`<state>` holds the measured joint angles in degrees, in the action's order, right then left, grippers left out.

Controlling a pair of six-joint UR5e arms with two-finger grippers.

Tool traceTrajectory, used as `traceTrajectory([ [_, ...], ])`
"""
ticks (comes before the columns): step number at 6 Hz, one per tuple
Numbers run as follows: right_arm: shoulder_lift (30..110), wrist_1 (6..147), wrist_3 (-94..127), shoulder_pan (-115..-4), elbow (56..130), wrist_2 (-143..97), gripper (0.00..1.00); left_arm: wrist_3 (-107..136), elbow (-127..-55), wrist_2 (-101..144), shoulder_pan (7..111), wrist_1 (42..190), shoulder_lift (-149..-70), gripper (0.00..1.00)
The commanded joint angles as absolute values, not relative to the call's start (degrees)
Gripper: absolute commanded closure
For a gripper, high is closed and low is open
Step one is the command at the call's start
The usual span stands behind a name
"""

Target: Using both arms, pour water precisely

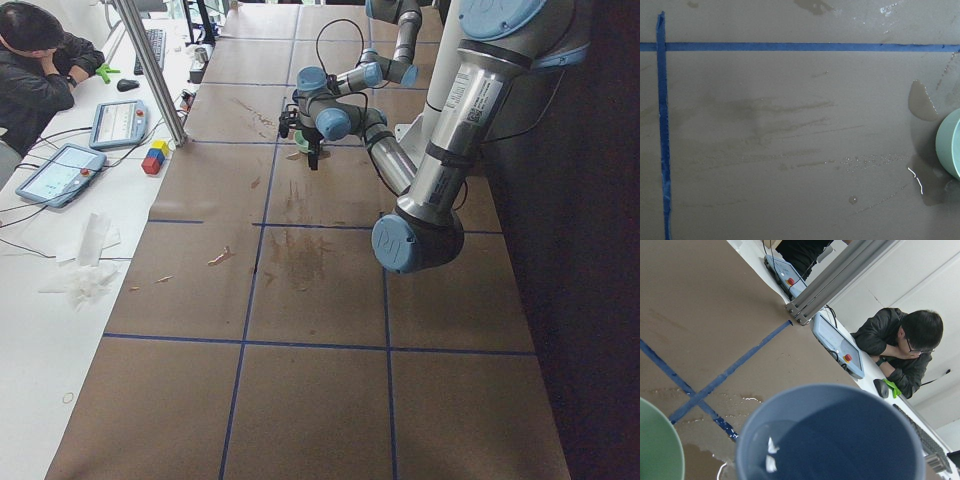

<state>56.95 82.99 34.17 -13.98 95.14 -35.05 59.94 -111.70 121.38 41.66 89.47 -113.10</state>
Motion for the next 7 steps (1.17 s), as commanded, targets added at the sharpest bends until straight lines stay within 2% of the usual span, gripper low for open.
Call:
traceTrajectory([
  [1, 56.16, 85.52, 25.16, -13.27, 94.66, -31.91, 1.00, 59.94, -111.62, 121.38, 41.66, 89.47, -113.12, 0.00],
  [7, 56.16, 85.43, 20.13, -12.66, 93.34, -29.53, 1.00, 59.94, -111.36, 121.38, 41.66, 89.47, -113.29, 0.00],
])
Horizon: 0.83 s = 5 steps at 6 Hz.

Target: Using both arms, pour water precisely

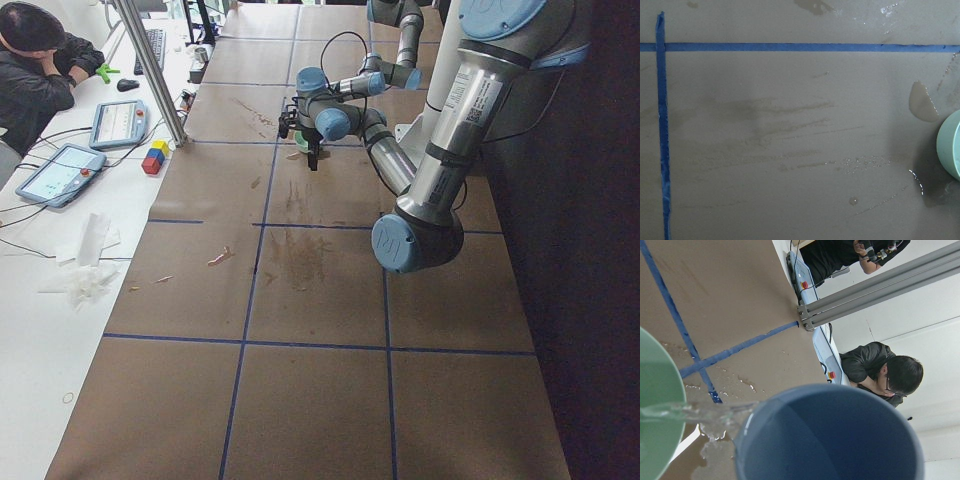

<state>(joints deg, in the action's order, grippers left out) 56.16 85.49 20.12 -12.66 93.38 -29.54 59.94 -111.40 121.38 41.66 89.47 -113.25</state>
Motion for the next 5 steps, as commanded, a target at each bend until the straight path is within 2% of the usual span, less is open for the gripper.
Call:
traceTrajectory([
  [1, 56.16, 85.43, 20.13, -12.66, 93.43, -29.53, 1.00, 59.94, -111.36, 121.38, 41.66, 89.47, -113.29, 0.00],
  [5, 56.08, 84.99, 20.65, -12.74, 93.43, -29.53, 1.00, 59.94, -111.27, 121.38, 41.66, 89.47, -113.47, 0.00],
])
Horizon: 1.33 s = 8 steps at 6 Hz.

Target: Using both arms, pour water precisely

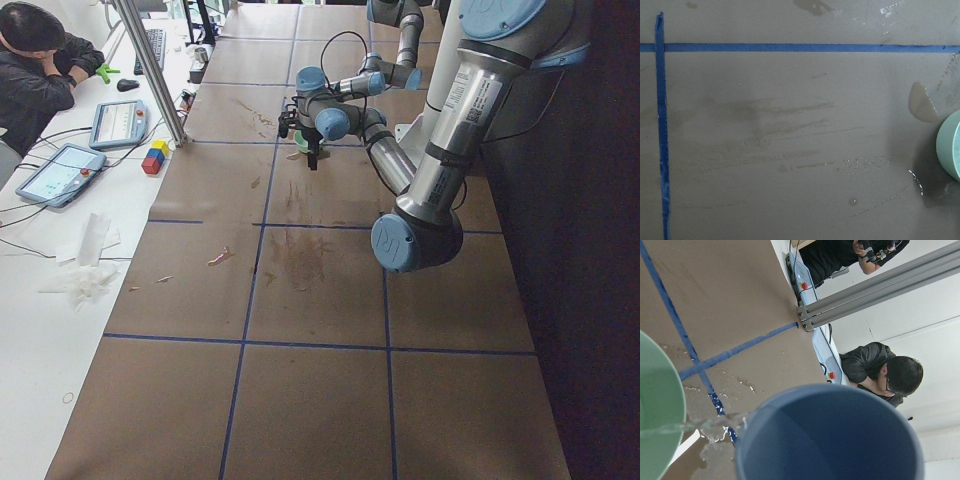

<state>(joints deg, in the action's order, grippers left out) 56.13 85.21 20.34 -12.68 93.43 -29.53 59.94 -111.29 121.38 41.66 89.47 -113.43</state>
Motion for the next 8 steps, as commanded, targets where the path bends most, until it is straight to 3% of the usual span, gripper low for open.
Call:
traceTrajectory([
  [1, 56.07, 84.82, 21.00, -12.74, 93.60, -29.53, 1.00, 59.94, -111.27, 121.38, 41.66, 89.47, -113.47, 0.00],
  [4, 55.99, 84.64, 25.47, -12.74, 94.22, -30.06, 1.00, 59.94, -111.27, 121.38, 41.66, 89.47, -113.47, 0.00],
  [8, 56.34, 74.01, 42.26, -13.97, 95.27, -35.41, 0.98, 60.03, -111.36, 121.38, 41.66, 89.47, -113.90, 0.00],
])
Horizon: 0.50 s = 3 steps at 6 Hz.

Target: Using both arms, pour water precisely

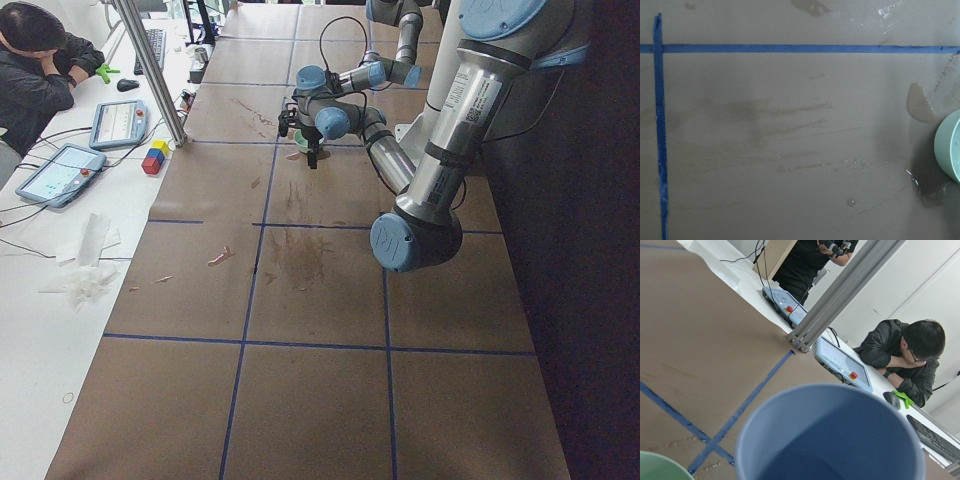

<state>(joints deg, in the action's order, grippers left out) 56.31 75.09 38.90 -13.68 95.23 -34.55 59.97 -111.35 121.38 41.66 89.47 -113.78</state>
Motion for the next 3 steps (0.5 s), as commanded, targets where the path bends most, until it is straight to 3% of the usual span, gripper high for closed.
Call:
traceTrajectory([
  [1, 56.77, 70.26, 42.88, -15.37, 96.67, -41.16, 1.00, 60.03, -111.36, 121.38, 41.66, 89.47, -113.91, 0.00],
  [3, 59.32, 68.12, 54.25, -17.04, 99.83, -45.43, 1.00, 60.03, -111.36, 121.38, 41.66, 89.47, -113.91, 0.00],
])
